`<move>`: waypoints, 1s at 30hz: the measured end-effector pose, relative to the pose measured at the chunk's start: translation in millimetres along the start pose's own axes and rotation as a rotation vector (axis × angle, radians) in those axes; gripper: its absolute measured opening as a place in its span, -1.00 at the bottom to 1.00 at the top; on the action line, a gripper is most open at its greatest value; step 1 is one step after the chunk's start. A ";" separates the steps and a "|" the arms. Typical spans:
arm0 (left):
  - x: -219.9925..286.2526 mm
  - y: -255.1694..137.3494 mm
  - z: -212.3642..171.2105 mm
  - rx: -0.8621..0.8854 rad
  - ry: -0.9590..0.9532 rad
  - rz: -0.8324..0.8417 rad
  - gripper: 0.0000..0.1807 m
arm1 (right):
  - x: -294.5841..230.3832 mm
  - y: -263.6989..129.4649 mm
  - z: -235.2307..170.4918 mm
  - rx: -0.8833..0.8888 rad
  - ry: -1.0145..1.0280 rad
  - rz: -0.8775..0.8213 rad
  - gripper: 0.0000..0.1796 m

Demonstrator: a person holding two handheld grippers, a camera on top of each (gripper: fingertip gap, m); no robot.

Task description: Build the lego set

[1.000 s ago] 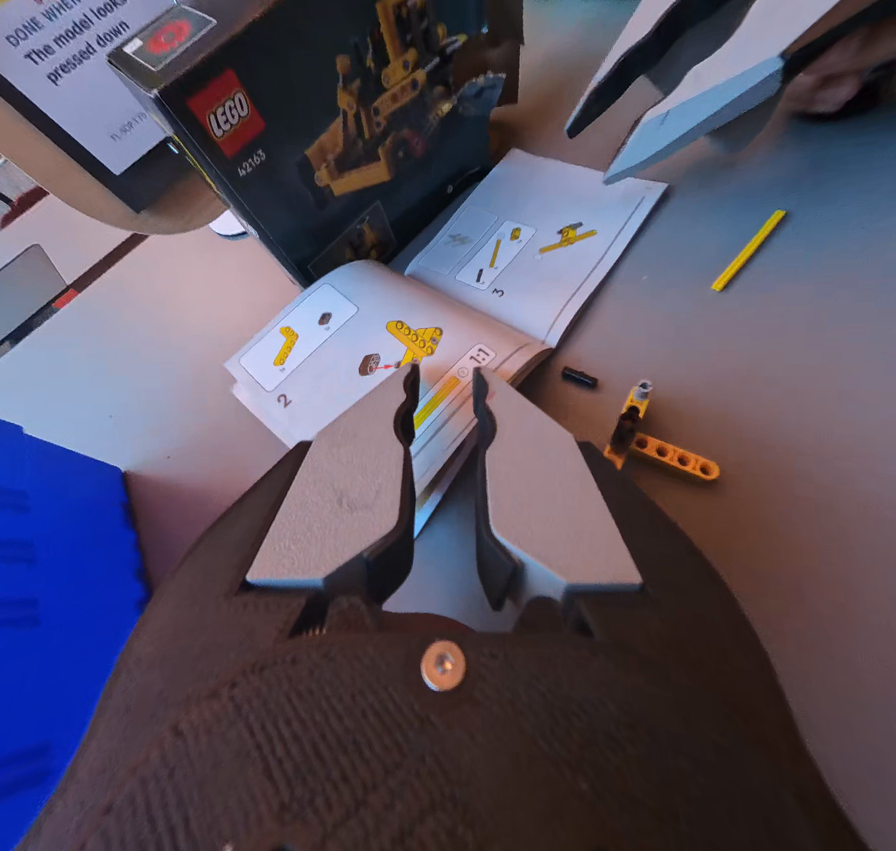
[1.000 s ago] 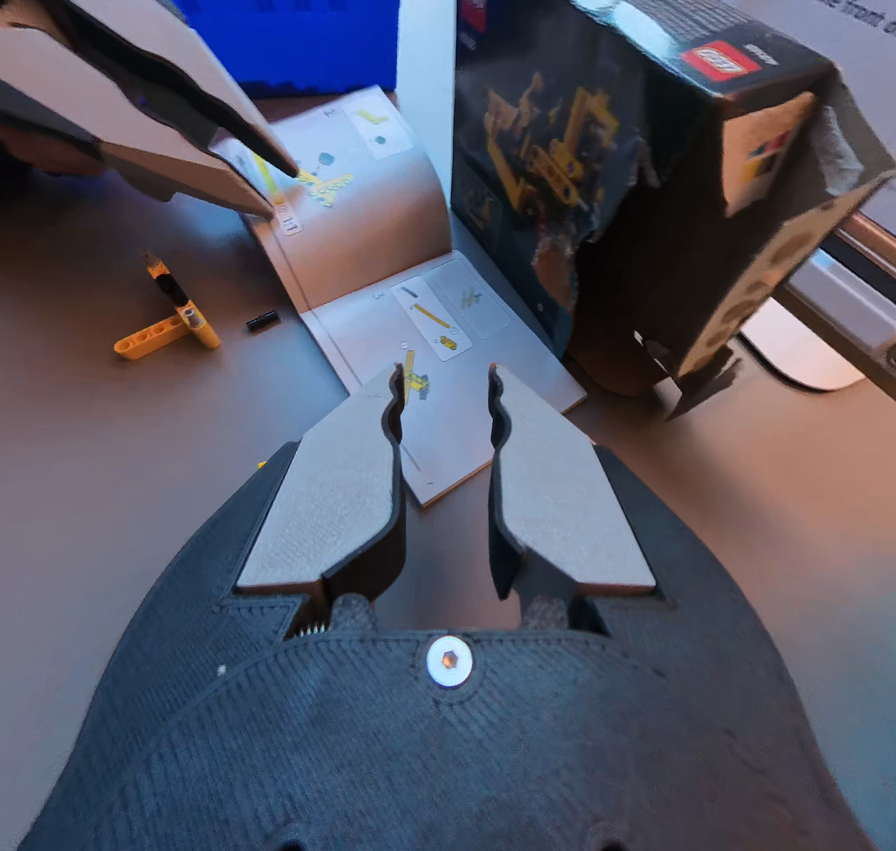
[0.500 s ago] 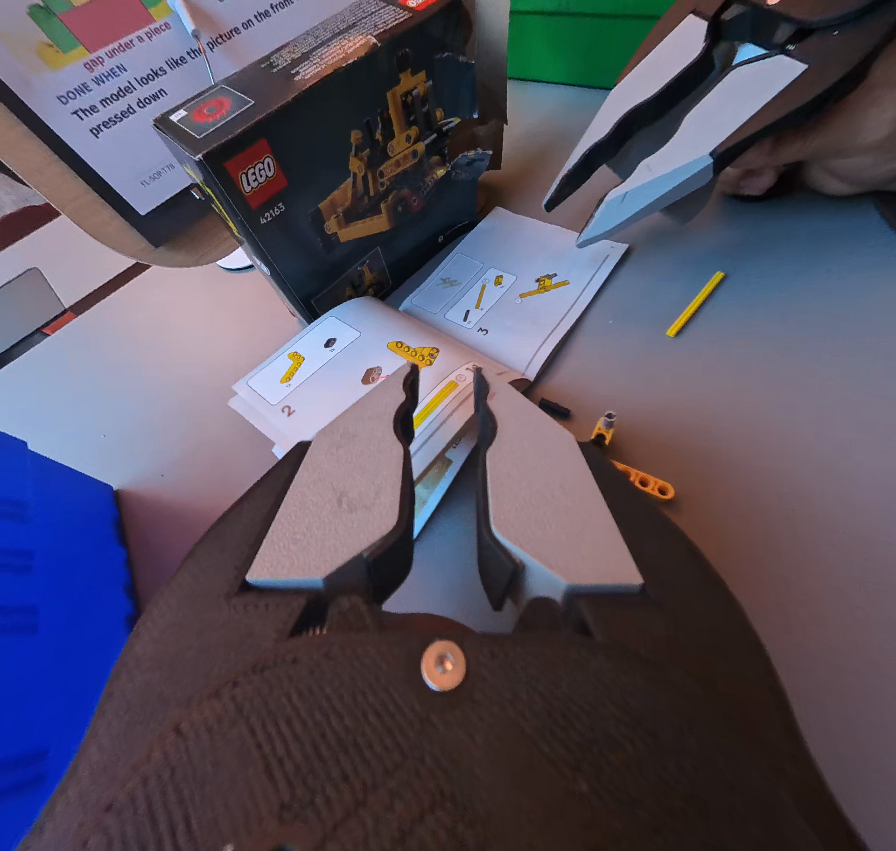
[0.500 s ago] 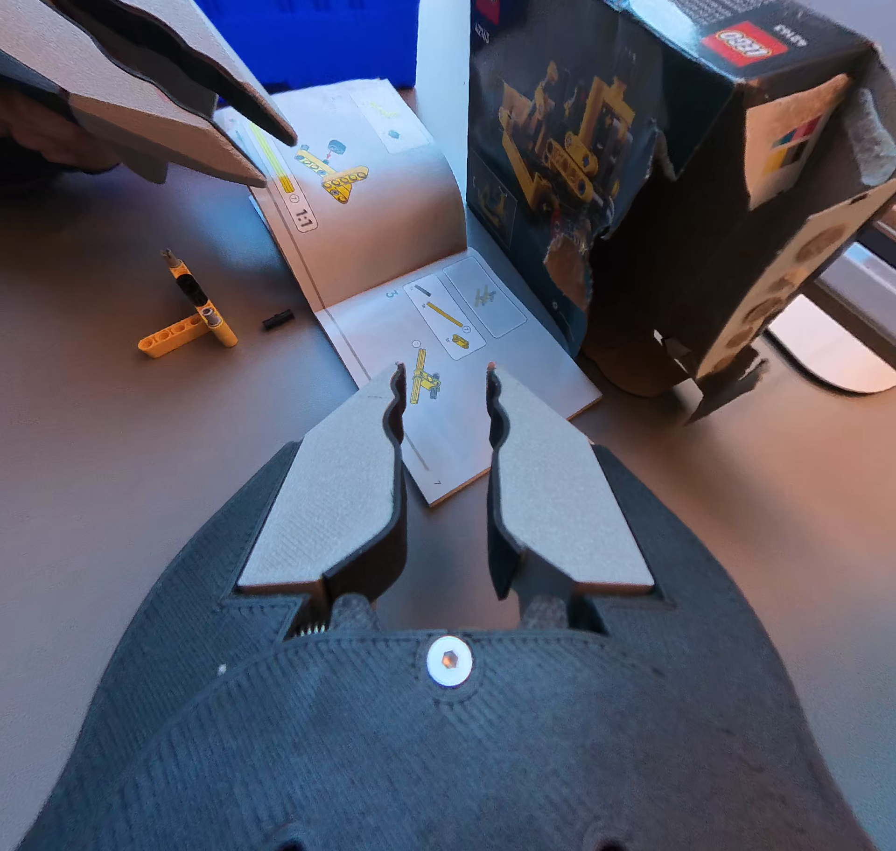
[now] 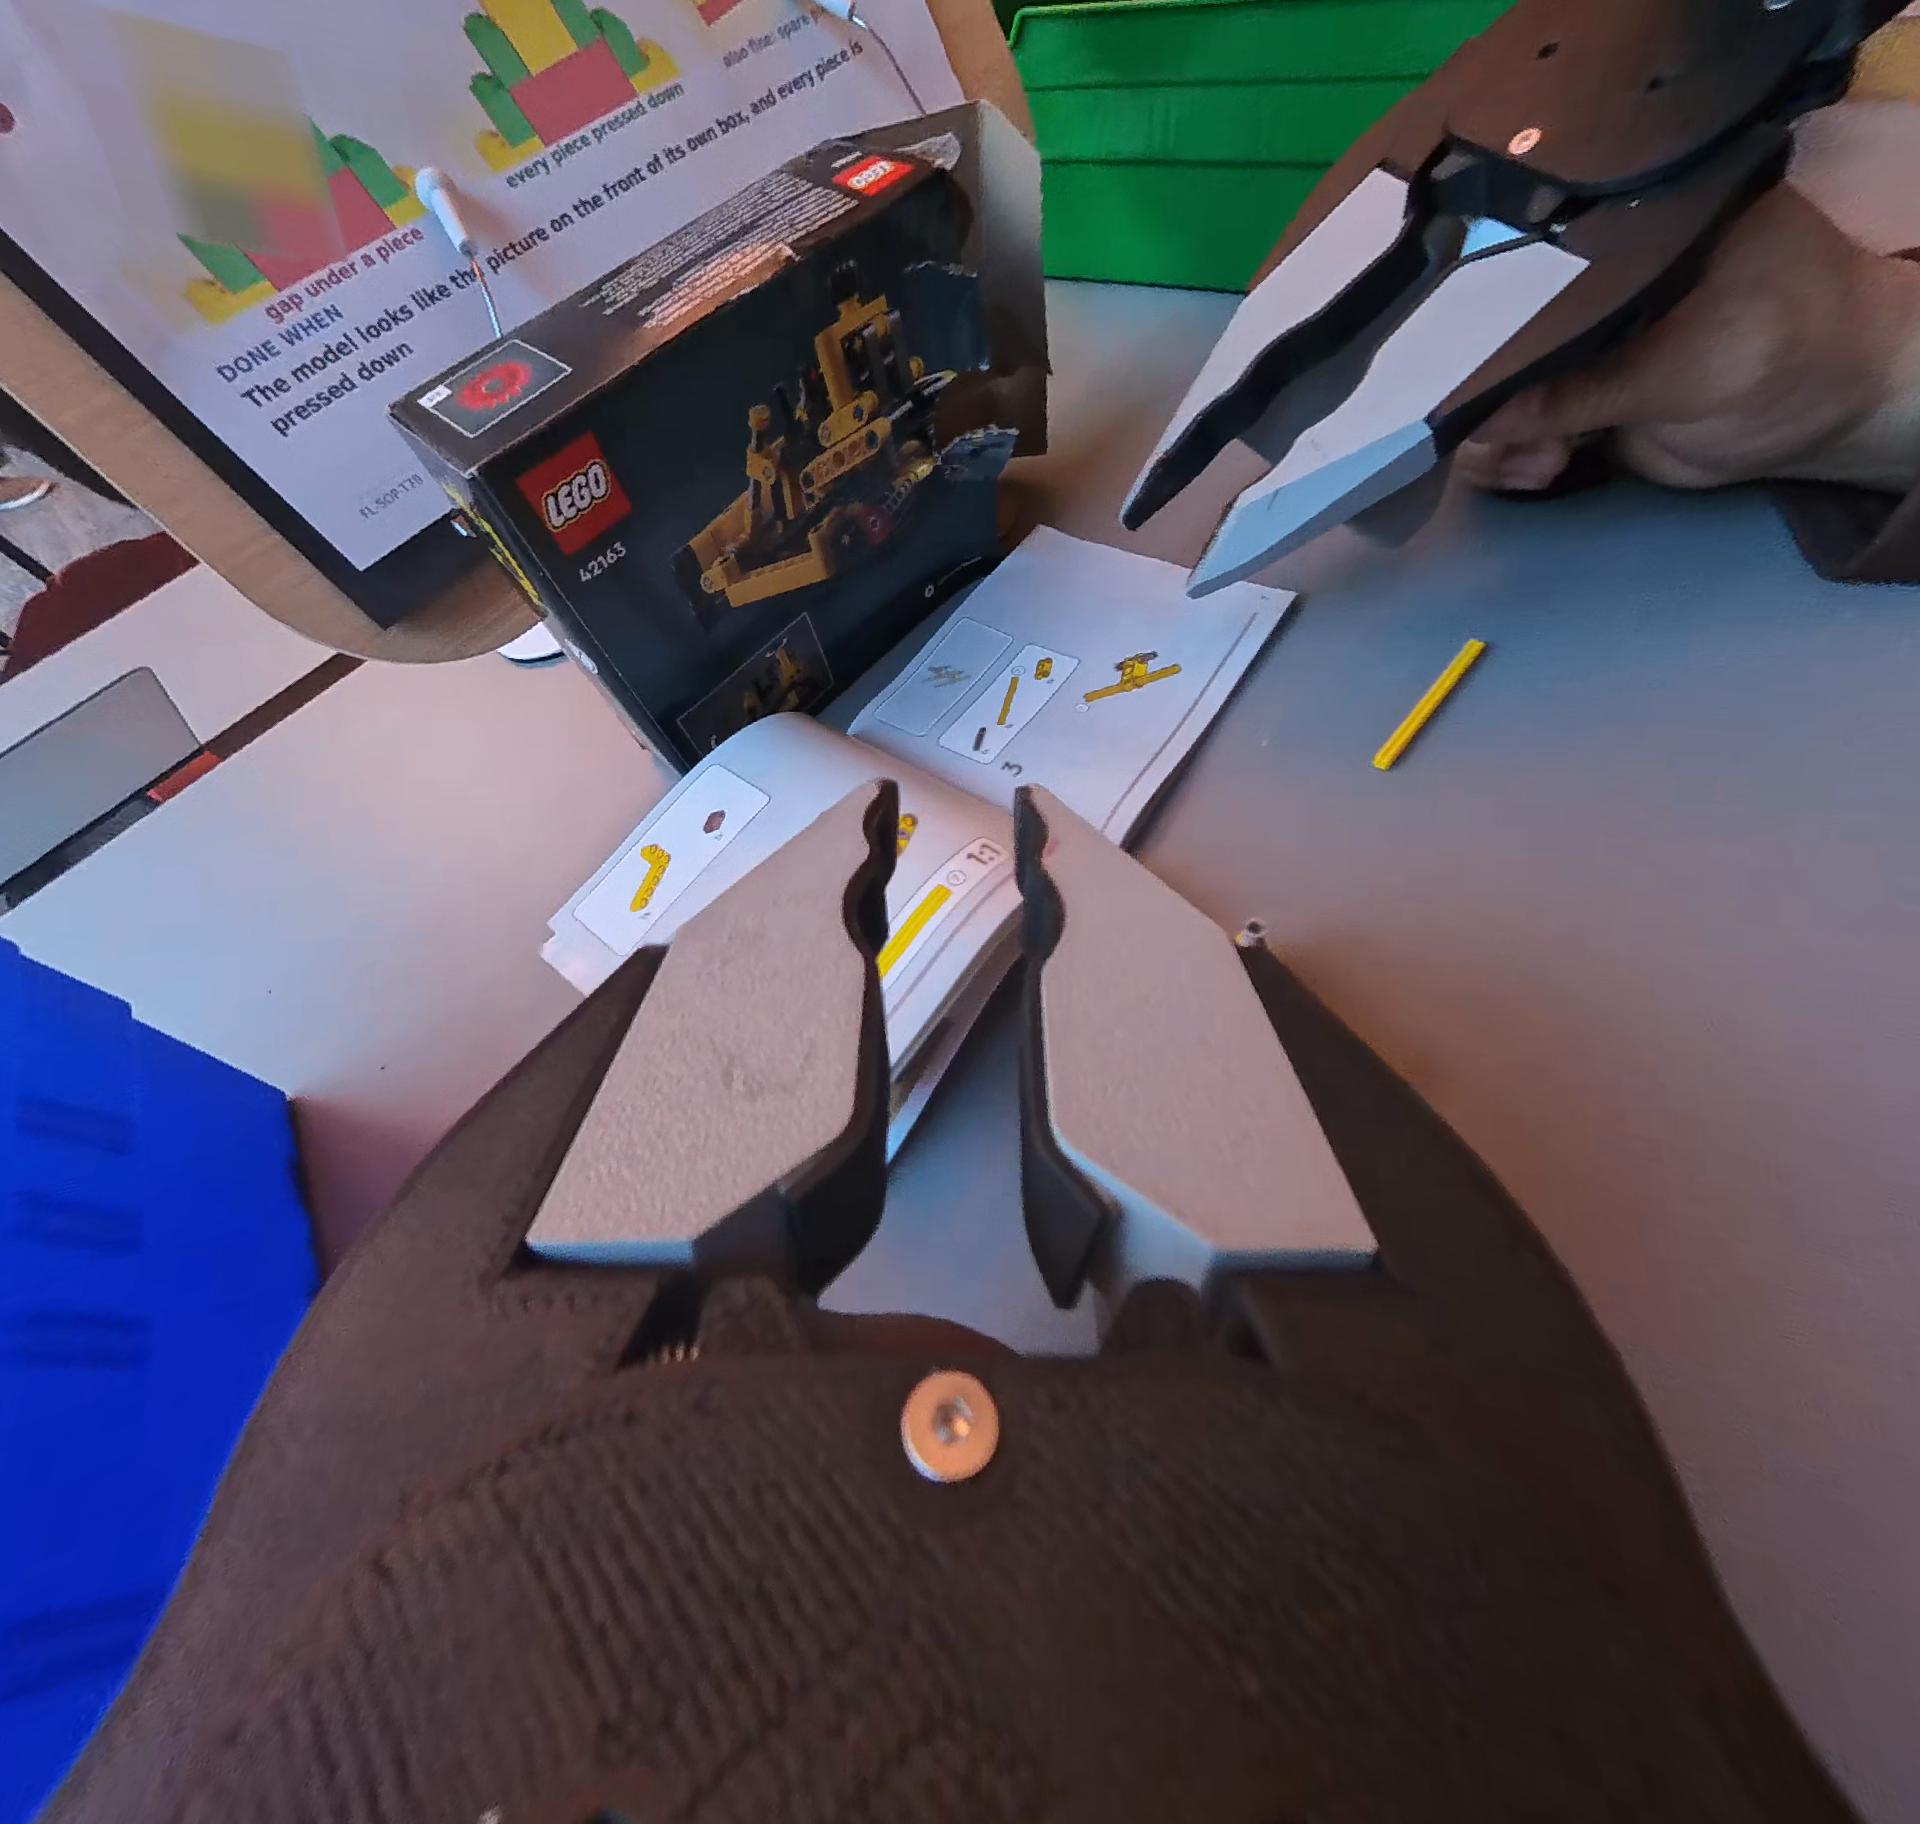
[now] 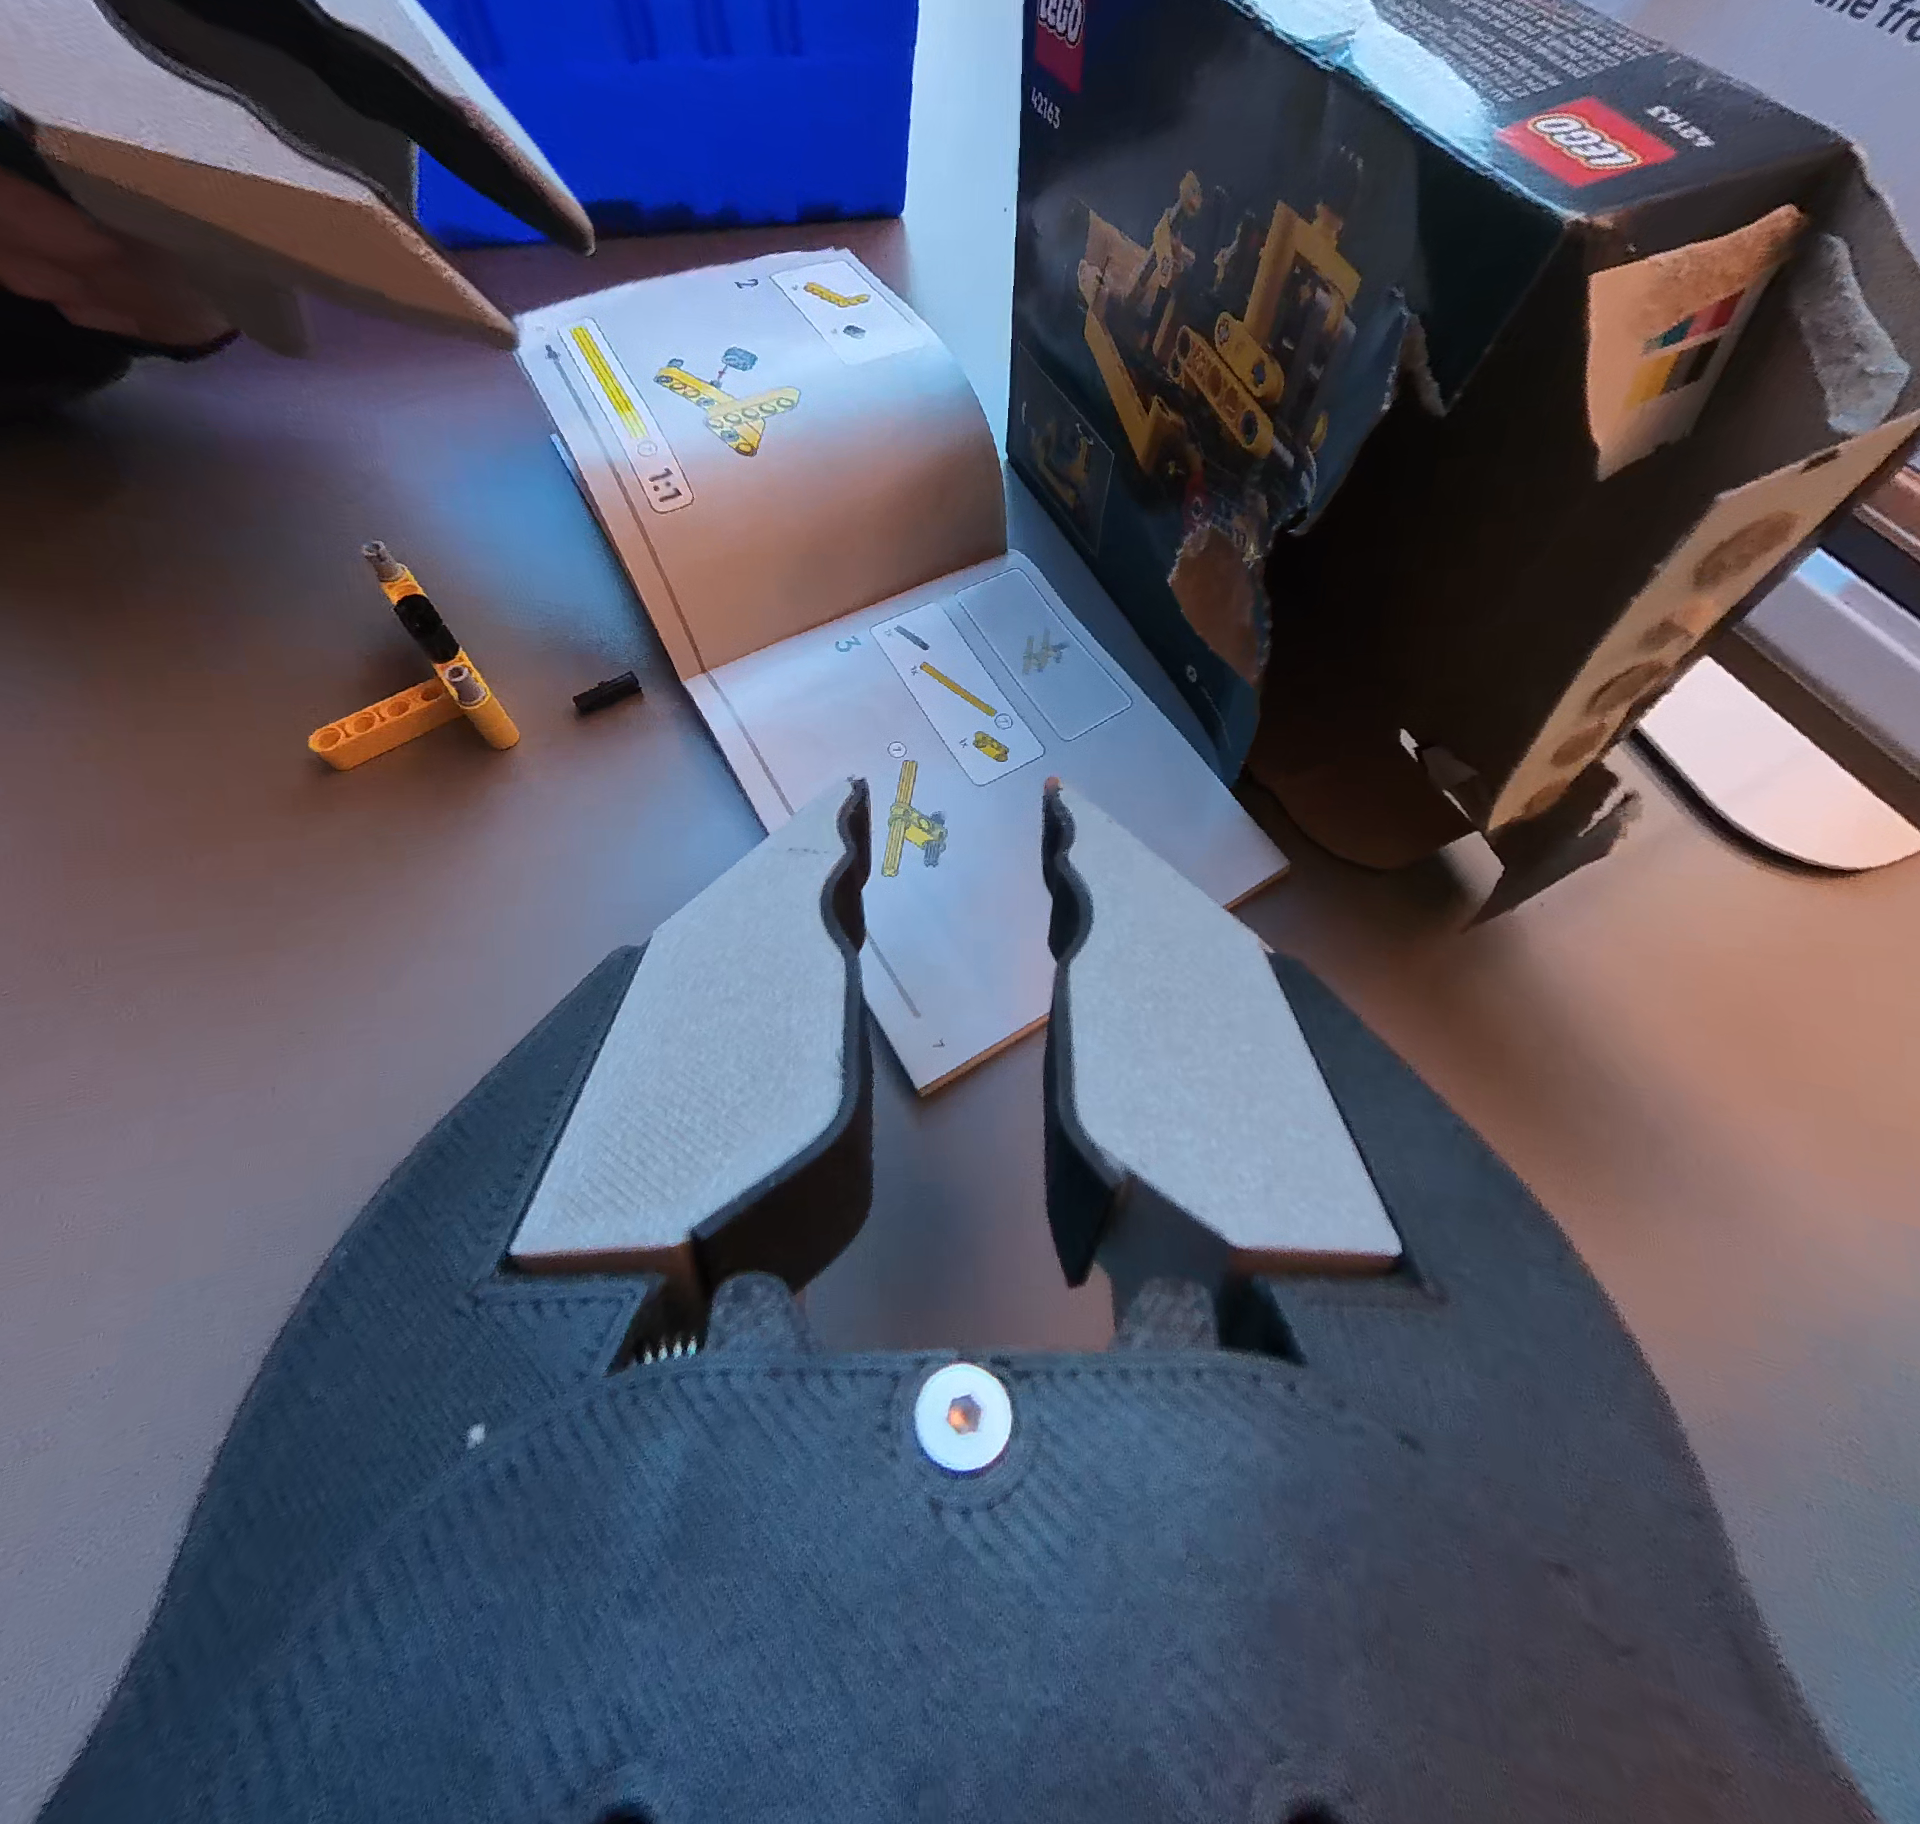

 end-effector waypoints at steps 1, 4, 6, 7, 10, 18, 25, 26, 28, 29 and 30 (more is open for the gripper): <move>1.6 -0.4 0.9 0.004 0.004 -0.003 -0.79 | 0.3 -0.2 0.4 0.004 -0.003 -0.004 -0.67; 5.0 -2.4 5.1 0.023 0.021 -0.004 -0.79 | 0.1 -1.6 1.9 0.020 -0.009 -0.005 -0.67; 5.6 -3.6 7.7 0.036 0.023 -0.001 -0.80 | 0.2 -3.2 3.4 0.036 -0.010 -0.006 -0.66; 5.8 -4.2 8.5 0.039 0.021 -0.003 -0.80 | 0.2 -3.9 4.0 0.043 -0.009 -0.006 -0.66; 5.2 -5.7 10.5 0.048 0.021 0.002 -0.80 | 0.9 -4.7 5.1 0.053 -0.013 -0.013 -0.66; 0.0 -7.1 11.0 0.055 0.005 0.015 -0.79 | 1.9 -3.7 4.3 0.044 -0.040 -0.047 -0.65; 0.3 -7.2 12.4 0.058 -0.021 0.010 -0.80 | 1.2 -2.1 2.9 0.027 -0.050 -0.049 -0.64; 0.5 -8.3 13.6 0.063 -0.021 0.012 -0.80 | 1.2 -2.0 2.7 0.026 -0.050 -0.049 -0.64; 1.5 -10.1 16.6 0.078 -0.024 0.009 -0.78 | 2.0 -2.0 2.4 0.023 -0.058 -0.056 -0.64; 3.3 -10.5 18.0 0.090 -0.031 -0.004 -0.78 | 2.9 -2.3 2.3 0.023 -0.067 -0.064 -0.64; 5.4 -10.3 18.8 0.102 -0.044 -0.021 -0.75 | 4.1 -2.8 2.6 0.026 -0.079 -0.075 -0.63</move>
Point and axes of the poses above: each gripper's, where its closed fingertips meet, y out along the fingers, z out of its top, x = y × z across the jaws, the point moved 3 cm from there along -y, back along the fingers, and after that the axes turned 3 degrees about x, right-handed, at the moved point
